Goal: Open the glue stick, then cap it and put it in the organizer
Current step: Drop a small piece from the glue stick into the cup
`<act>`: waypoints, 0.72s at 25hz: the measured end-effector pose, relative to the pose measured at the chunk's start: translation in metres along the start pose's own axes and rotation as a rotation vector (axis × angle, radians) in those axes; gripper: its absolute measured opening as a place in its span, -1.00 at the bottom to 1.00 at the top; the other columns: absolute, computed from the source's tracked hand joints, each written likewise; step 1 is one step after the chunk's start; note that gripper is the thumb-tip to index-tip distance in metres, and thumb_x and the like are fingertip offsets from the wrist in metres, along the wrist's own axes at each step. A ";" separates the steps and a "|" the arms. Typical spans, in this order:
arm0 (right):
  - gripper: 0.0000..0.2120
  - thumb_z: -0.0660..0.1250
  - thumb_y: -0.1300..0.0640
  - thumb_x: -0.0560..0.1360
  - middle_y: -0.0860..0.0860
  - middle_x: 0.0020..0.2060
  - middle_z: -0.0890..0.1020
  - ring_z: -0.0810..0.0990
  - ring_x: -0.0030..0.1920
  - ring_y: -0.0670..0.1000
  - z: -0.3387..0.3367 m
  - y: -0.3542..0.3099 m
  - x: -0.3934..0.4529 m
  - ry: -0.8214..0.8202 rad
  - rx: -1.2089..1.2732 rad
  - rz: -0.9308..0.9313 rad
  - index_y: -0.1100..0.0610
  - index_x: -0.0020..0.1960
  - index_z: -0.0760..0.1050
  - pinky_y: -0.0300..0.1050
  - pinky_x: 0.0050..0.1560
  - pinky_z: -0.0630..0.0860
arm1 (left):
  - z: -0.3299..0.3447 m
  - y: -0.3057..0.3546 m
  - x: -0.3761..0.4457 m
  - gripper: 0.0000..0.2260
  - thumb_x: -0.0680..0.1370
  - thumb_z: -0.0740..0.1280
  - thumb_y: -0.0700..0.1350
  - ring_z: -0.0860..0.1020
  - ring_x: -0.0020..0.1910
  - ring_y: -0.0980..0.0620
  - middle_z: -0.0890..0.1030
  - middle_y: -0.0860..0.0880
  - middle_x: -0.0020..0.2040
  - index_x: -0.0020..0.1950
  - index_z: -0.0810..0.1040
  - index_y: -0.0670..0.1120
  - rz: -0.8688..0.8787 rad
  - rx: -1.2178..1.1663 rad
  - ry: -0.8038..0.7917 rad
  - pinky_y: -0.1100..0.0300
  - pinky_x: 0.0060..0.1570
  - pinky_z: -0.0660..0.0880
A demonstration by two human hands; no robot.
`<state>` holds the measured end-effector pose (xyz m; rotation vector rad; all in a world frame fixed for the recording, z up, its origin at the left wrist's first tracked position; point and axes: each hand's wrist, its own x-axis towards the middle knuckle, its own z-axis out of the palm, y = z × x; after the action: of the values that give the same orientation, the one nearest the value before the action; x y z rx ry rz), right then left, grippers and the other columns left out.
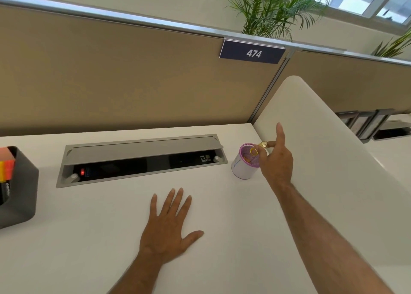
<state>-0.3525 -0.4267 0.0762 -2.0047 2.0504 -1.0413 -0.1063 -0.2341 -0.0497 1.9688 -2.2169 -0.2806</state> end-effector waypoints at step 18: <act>-0.60 0.53 0.10 0.44 0.10 -0.06 0.73 0.67 -0.21 0.17 -0.020 -0.007 -0.004 0.114 0.418 0.250 0.13 0.23 0.57 0.07 -0.06 0.62 | -0.001 0.002 0.000 -0.20 0.49 -0.01 0.49 0.03 0.56 -0.13 0.11 -0.09 0.59 0.56 0.12 0.00 0.003 -0.018 0.001 -0.34 0.42 -0.06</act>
<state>-0.3563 -0.4147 0.0933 -1.4778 1.8717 -1.4115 -0.1078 -0.2337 -0.0487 1.9553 -2.2088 -0.2978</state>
